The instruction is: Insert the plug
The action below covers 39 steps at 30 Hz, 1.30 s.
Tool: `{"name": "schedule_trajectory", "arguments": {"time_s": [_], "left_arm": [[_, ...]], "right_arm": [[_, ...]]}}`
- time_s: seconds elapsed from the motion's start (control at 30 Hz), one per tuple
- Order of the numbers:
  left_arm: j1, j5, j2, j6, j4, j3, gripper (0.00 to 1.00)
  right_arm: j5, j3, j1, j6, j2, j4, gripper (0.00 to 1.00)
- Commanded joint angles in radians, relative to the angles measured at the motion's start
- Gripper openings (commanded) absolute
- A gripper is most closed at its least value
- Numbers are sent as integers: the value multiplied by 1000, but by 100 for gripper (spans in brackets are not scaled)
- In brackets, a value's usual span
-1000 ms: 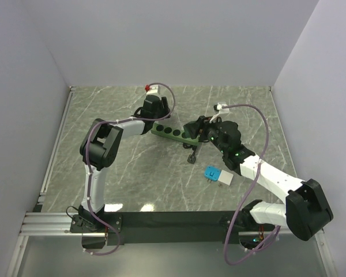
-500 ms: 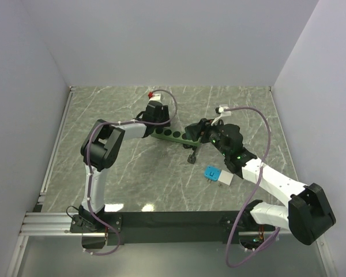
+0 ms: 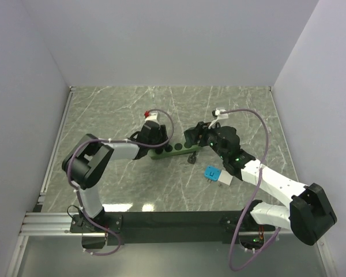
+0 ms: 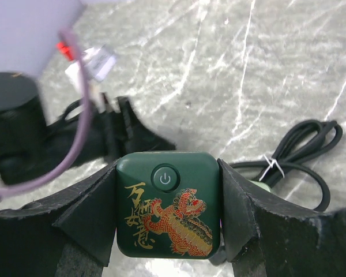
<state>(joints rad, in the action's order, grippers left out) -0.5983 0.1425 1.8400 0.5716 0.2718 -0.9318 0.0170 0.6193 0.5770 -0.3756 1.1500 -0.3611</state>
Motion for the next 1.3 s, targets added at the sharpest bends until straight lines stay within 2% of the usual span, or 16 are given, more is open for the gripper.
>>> {"name": "schedule_trajectory", "arguments": {"time_s": [0.0,0.27,0.53,0.67,1.0,1.27], "left_arm": [[-38,-6,-87,76,55,105,62],[-89,95,-260,53,184,295,63],[-121,91,-403,-50,429,453,64],[-156,100,-400,-140,498,478,65],[-238,109,-306,-233,575,465,65],[-261,91,-268,-282,639,482,65]], "right_arm": [[90,19,46,24,-10,25,0],[175,69,87,58,50,135,0],[244,57,100,63,11,188,0],[209,50,100,58,13,180,0],[204,37,103,49,73,148,0],[224,36,119,37,117,142,0]]}}
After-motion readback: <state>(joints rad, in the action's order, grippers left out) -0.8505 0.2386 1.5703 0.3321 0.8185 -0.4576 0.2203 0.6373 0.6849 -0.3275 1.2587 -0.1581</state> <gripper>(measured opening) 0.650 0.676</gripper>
